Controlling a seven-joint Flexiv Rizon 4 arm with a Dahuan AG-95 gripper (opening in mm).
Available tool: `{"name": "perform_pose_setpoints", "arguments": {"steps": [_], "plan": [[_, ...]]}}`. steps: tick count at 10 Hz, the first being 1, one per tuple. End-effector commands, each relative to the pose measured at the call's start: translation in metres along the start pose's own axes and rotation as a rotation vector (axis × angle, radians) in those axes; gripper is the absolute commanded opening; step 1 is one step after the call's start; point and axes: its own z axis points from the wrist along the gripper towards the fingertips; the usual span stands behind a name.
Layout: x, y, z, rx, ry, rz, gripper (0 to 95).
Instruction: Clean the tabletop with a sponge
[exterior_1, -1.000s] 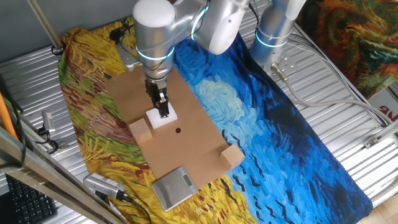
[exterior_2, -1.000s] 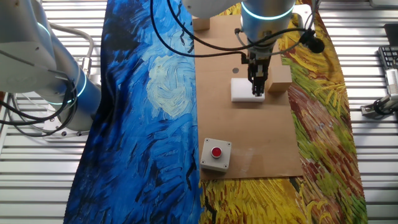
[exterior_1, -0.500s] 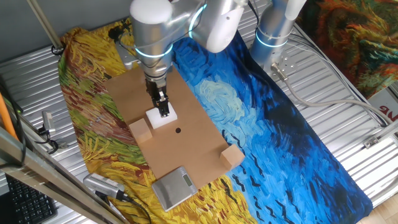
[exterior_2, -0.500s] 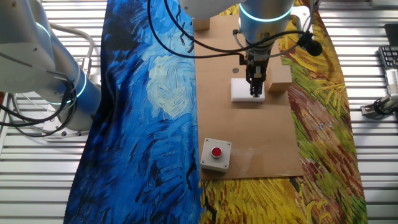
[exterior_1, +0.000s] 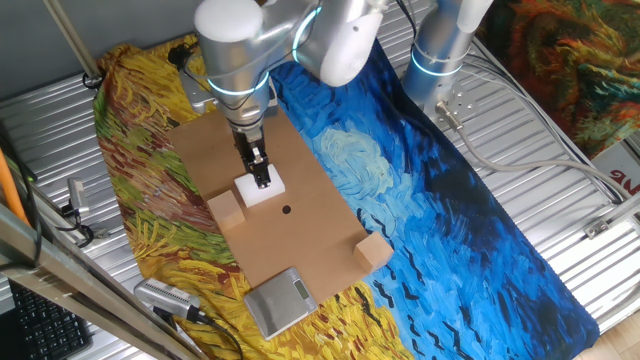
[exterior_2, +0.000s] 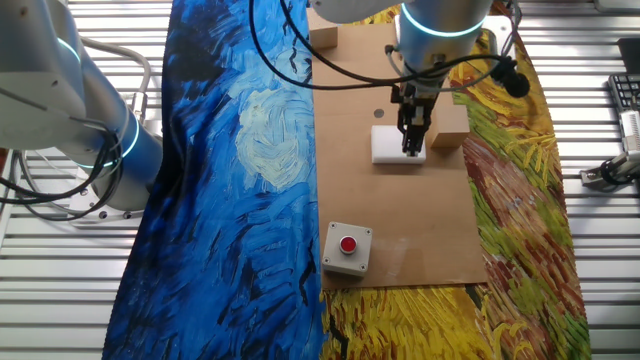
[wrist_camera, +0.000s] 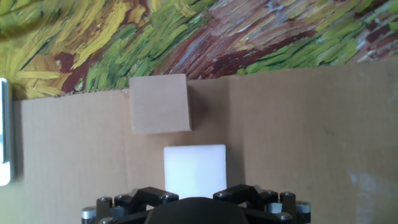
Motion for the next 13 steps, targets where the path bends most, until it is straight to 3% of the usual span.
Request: {"name": "perform_pose_setpoints", "arguments": {"steps": [1,5,8,9,13], "plan": [[0.0001,-0.0001,0.0003,0.002,-0.010,-0.006,95.0],[0.0001,0.0000,-0.0002,-0.001,-0.015,-0.022,95.0],[0.0004,0.0000,-0.0008,0.003,0.000,-0.032,95.0],[0.0005,0.0000,-0.0007,0.002,0.000,-0.034,76.0],[0.0005,0.0000,-0.0007,0.000,-0.004,-0.048,76.0]]}}
